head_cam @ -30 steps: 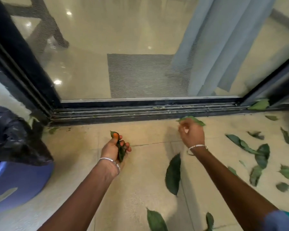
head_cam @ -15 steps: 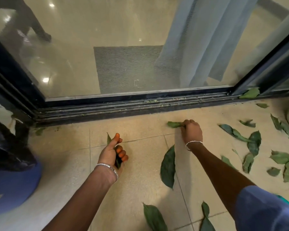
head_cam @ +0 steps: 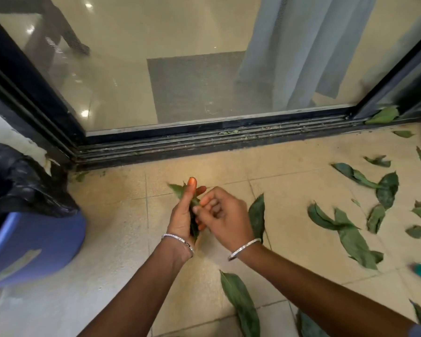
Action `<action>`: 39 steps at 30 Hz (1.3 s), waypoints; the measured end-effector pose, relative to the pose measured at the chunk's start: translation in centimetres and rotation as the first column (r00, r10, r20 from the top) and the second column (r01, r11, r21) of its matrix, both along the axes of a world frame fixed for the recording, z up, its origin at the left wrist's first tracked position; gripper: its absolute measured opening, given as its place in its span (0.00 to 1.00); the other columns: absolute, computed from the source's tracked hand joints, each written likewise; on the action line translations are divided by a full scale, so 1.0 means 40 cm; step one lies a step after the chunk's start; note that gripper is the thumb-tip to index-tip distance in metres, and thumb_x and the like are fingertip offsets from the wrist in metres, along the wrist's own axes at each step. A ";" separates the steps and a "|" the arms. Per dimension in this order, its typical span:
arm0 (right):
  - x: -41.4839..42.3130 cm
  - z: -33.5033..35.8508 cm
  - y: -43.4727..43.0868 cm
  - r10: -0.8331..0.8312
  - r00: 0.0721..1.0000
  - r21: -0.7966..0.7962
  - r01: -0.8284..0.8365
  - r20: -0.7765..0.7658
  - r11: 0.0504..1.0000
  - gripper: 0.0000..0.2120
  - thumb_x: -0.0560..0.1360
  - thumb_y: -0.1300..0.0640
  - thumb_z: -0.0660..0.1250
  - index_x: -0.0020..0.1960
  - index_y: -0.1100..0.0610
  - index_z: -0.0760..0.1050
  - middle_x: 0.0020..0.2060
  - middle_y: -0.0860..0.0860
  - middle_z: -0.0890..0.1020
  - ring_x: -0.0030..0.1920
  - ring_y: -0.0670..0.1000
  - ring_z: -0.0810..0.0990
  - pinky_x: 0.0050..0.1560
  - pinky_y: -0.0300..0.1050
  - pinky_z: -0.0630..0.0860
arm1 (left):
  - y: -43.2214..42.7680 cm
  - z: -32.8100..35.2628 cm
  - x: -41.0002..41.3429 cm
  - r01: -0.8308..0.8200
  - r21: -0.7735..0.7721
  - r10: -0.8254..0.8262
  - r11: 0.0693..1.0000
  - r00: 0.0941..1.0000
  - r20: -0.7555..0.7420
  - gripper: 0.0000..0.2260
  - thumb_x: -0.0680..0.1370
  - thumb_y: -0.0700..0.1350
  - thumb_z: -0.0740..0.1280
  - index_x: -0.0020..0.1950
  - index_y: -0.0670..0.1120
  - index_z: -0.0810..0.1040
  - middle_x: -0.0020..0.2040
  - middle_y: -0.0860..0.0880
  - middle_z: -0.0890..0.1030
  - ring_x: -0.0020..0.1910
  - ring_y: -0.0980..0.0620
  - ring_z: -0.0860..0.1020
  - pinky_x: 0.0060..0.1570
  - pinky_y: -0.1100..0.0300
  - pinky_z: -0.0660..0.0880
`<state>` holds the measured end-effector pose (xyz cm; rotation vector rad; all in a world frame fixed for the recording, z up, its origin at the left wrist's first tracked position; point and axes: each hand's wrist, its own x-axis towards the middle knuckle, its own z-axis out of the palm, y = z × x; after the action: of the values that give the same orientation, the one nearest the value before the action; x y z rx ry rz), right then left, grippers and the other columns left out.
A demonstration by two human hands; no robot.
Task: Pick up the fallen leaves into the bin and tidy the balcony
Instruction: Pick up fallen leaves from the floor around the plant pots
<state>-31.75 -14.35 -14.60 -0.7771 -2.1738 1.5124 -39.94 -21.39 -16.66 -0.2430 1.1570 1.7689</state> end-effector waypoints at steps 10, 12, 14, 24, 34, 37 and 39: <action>0.161 -0.112 0.183 -0.392 0.882 0.240 0.333 0.263 0.912 0.07 0.73 0.53 0.73 0.47 0.54 0.77 0.44 0.51 0.82 0.45 0.52 0.81 0.45 0.46 0.78 | -0.012 -0.014 0.031 -0.129 -0.139 0.146 0.982 0.982 0.120 0.18 0.81 0.51 0.63 0.32 0.49 0.68 0.30 0.50 0.74 0.24 0.54 0.73 0.23 0.65 0.64; 0.194 -0.147 0.211 -0.406 0.805 0.260 0.319 0.433 0.911 0.25 0.70 0.44 0.75 0.59 0.57 0.73 0.52 0.55 0.80 0.51 0.55 0.79 0.50 0.48 0.77 | -0.012 -0.005 0.039 -0.141 -0.144 0.161 0.980 0.977 0.137 0.18 0.81 0.51 0.63 0.32 0.48 0.68 0.29 0.50 0.77 0.27 0.54 0.78 0.35 0.60 0.73; 0.199 -0.167 0.211 -0.339 0.772 0.203 0.271 0.538 0.941 0.38 0.66 0.39 0.77 0.67 0.58 0.68 0.56 0.57 0.78 0.55 0.57 0.78 0.53 0.51 0.78 | -0.010 0.003 0.046 -0.151 -0.125 0.168 0.981 0.976 0.138 0.17 0.82 0.49 0.62 0.33 0.48 0.67 0.30 0.48 0.81 0.35 0.52 0.81 0.44 0.56 0.76; 0.121 -0.113 0.150 -0.367 0.830 0.013 0.399 0.420 0.917 0.17 0.64 0.59 0.81 0.46 0.57 0.76 0.34 0.46 0.78 0.38 0.48 0.79 0.43 0.39 0.77 | -0.053 -0.025 0.061 -0.079 -0.132 0.076 0.988 0.997 -0.023 0.13 0.83 0.51 0.60 0.46 0.43 0.75 0.28 0.50 0.65 0.23 0.55 0.66 0.34 0.56 0.79; 0.065 -0.021 -0.045 -0.002 0.977 0.148 -0.030 0.215 0.989 0.06 0.65 0.60 0.77 0.40 0.57 0.82 0.34 0.46 0.80 0.34 0.47 0.80 0.40 0.41 0.78 | -0.056 -0.036 0.087 0.021 -0.235 -0.048 0.972 0.993 -0.109 0.23 0.70 0.61 0.74 0.50 0.42 0.82 0.44 0.42 0.83 0.45 0.43 0.82 0.51 0.49 0.79; 0.096 -0.017 -0.033 0.066 0.979 -0.127 -0.042 0.192 0.991 0.07 0.68 0.58 0.77 0.46 0.57 0.83 0.39 0.46 0.84 0.38 0.45 0.83 0.44 0.39 0.80 | -0.053 -0.055 0.085 -0.070 -0.342 0.035 0.937 0.994 -0.106 0.15 0.78 0.53 0.68 0.48 0.41 0.82 0.46 0.39 0.84 0.48 0.40 0.83 0.54 0.44 0.79; 0.139 -0.031 -0.012 0.016 0.981 -0.140 0.012 0.194 0.990 0.06 0.71 0.55 0.76 0.45 0.56 0.82 0.38 0.46 0.84 0.38 0.42 0.81 0.41 0.34 0.78 | -0.059 -0.068 0.080 -0.101 -0.381 0.065 0.919 0.992 -0.107 0.14 0.79 0.53 0.66 0.45 0.42 0.80 0.39 0.43 0.83 0.42 0.42 0.82 0.48 0.48 0.81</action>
<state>-26.19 -14.84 -15.85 -1.0086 -2.2227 1.6671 -36.75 -23.76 -19.38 -0.4551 1.5822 1.6243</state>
